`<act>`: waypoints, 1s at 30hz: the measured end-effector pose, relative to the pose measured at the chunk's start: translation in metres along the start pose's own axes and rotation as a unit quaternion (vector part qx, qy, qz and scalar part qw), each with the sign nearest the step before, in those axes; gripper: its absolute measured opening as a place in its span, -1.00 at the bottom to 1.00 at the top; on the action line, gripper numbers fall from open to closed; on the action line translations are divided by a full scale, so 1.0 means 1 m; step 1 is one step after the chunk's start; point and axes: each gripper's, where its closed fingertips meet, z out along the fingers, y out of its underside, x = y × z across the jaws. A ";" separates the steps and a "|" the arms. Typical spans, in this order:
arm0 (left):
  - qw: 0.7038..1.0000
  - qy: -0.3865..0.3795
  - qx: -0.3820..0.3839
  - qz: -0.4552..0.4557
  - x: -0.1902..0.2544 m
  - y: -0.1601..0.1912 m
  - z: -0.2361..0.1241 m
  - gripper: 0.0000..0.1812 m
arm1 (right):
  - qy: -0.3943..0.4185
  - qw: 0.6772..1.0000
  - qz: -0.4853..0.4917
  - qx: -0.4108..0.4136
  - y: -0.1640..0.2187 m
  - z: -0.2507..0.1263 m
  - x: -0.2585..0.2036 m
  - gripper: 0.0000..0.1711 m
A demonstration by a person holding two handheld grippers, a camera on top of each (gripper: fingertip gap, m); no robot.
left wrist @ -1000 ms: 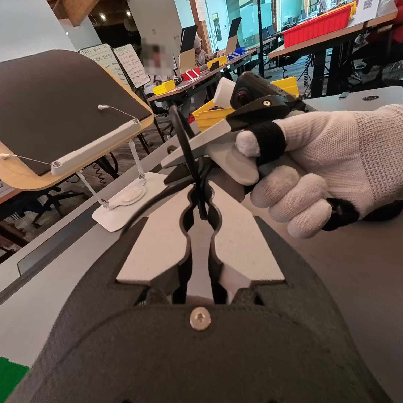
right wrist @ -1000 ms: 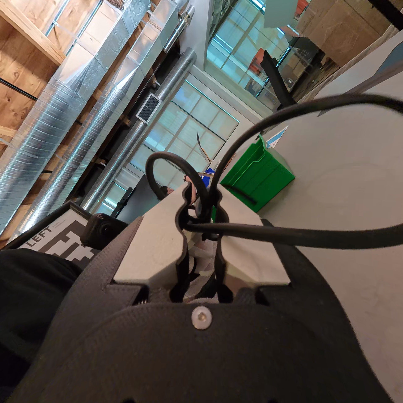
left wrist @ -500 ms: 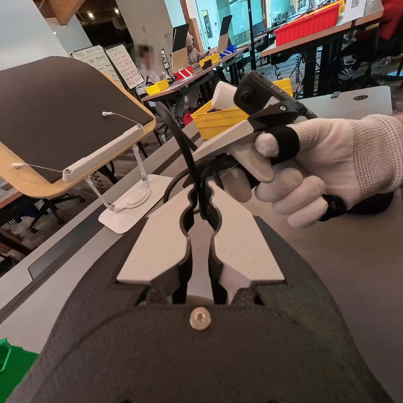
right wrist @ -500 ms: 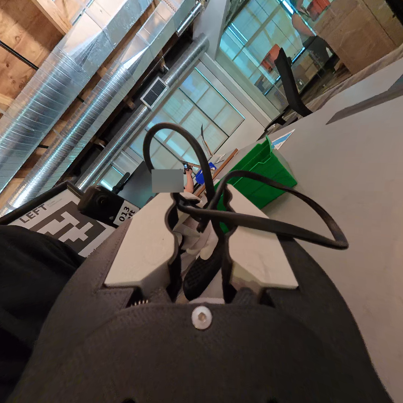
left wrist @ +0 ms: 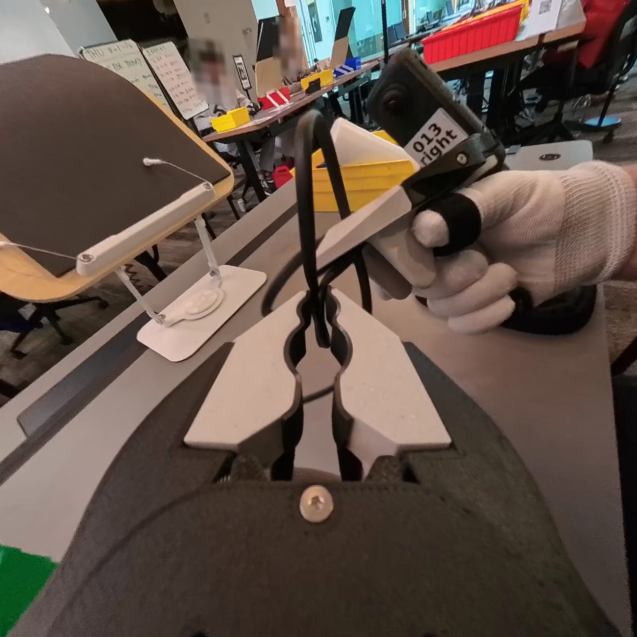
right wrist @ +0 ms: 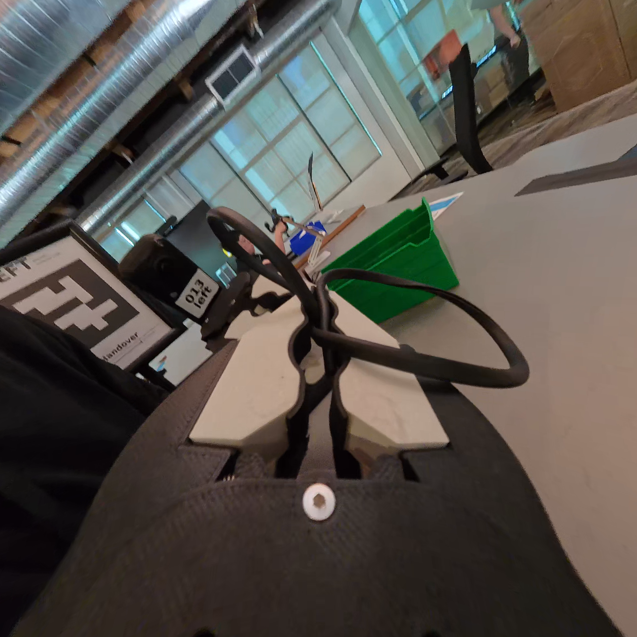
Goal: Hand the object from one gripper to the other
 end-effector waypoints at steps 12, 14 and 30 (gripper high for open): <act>0.977 0.015 -0.068 0.204 0.016 0.008 0.001 -0.57 | -0.036 0.986 0.009 -0.161 0.036 -0.016 -0.010 -1.00; 0.970 0.057 -0.096 0.214 0.031 0.019 0.004 -0.73 | -0.042 0.981 -0.003 -0.191 0.044 -0.017 -0.014 -1.00; 0.973 -0.026 -0.121 0.193 0.009 0.025 0.012 -0.90 | 0.129 0.953 -0.126 -0.243 0.028 -0.030 0.019 -0.67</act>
